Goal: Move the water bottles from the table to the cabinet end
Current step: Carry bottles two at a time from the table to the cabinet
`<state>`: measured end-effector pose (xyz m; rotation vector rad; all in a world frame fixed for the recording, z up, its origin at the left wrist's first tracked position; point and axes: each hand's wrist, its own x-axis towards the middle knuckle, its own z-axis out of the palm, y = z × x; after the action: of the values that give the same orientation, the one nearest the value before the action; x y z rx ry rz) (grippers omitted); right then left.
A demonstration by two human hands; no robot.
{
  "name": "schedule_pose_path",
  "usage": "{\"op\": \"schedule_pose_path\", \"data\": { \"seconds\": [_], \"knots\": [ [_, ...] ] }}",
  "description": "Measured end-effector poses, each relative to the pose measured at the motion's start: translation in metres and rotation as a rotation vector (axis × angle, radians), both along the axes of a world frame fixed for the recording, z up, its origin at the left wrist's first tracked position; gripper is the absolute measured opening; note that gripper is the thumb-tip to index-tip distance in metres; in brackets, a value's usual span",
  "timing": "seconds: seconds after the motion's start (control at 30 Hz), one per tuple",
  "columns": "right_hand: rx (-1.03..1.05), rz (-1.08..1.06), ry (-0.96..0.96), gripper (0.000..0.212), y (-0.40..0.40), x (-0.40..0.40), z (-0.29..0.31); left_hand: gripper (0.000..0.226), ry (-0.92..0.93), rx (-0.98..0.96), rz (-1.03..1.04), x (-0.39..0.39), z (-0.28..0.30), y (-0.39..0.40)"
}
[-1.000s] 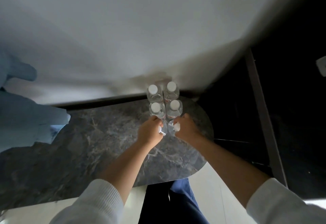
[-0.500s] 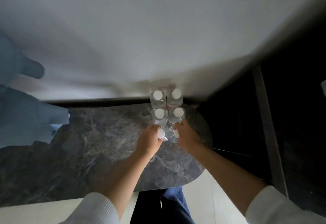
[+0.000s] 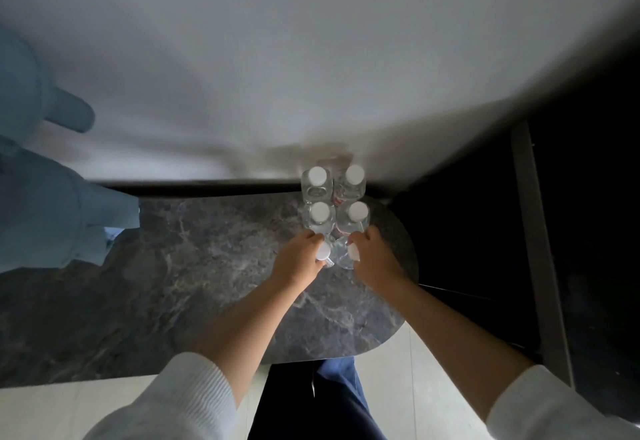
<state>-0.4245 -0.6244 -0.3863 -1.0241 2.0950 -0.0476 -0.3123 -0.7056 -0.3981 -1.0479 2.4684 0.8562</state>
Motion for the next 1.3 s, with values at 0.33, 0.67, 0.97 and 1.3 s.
{"op": "schedule_pose_path", "data": {
  "seconds": [0.33, 0.67, 0.97, 1.3],
  "knots": [
    [0.154, 0.027, 0.063, 0.05, -0.006, 0.01, 0.004, 0.05, -0.048, 0.062, -0.027, -0.001, 0.006, -0.001],
    [0.087, 0.271, 0.276, 0.055, -0.017, 0.019, 0.036, 0.038, -0.128, -0.026, 0.108, 0.043, 0.042, -0.006],
    [-0.111, 0.695, 0.259, 0.046, -0.046, 0.12, 0.073, 0.038, -0.191, -0.111, 0.572, 0.173, 0.073, 0.043],
    [-0.316, 1.236, 0.167, 0.051, -0.031, 0.339, 0.122, 0.039, -0.267, -0.198, 1.146, 0.374, 0.12, 0.133]
  ]
}}
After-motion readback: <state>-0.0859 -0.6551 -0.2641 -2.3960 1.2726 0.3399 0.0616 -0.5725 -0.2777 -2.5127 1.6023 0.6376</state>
